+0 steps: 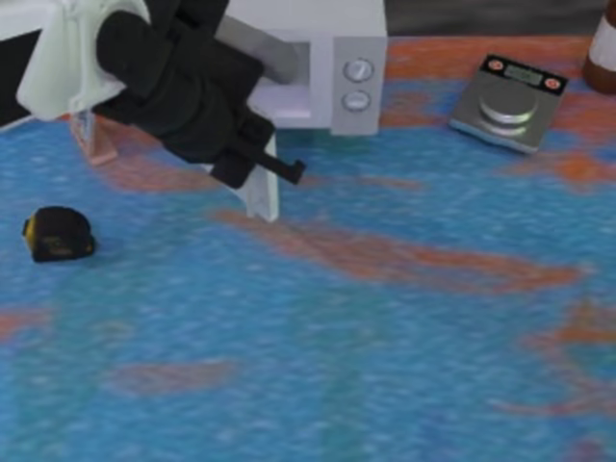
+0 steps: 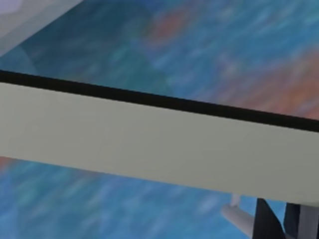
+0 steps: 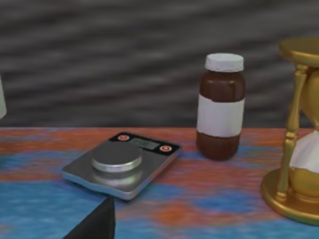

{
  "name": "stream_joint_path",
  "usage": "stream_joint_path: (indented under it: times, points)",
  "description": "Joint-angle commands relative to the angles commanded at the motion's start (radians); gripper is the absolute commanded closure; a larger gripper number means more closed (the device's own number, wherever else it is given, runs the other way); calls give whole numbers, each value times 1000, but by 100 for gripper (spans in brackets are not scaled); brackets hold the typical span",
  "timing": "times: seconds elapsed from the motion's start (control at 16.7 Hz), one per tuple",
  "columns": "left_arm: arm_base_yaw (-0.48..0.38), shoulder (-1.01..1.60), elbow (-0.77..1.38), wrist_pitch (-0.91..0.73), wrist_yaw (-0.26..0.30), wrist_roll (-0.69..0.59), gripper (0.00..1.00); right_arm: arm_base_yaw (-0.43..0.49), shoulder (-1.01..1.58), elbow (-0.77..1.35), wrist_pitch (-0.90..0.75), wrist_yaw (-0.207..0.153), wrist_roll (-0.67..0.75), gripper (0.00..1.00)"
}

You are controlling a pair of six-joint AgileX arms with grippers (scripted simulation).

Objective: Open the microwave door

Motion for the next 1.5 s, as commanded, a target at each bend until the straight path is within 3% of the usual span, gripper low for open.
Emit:
stream_joint_path:
  times: [1.2,1.5]
  points:
    - [0,0,0,0,0,0,100,0,0,0,0,0,0,0]
    - [18,-16,-21,-6,34,54,100,0,0,0,0,0,0,0]
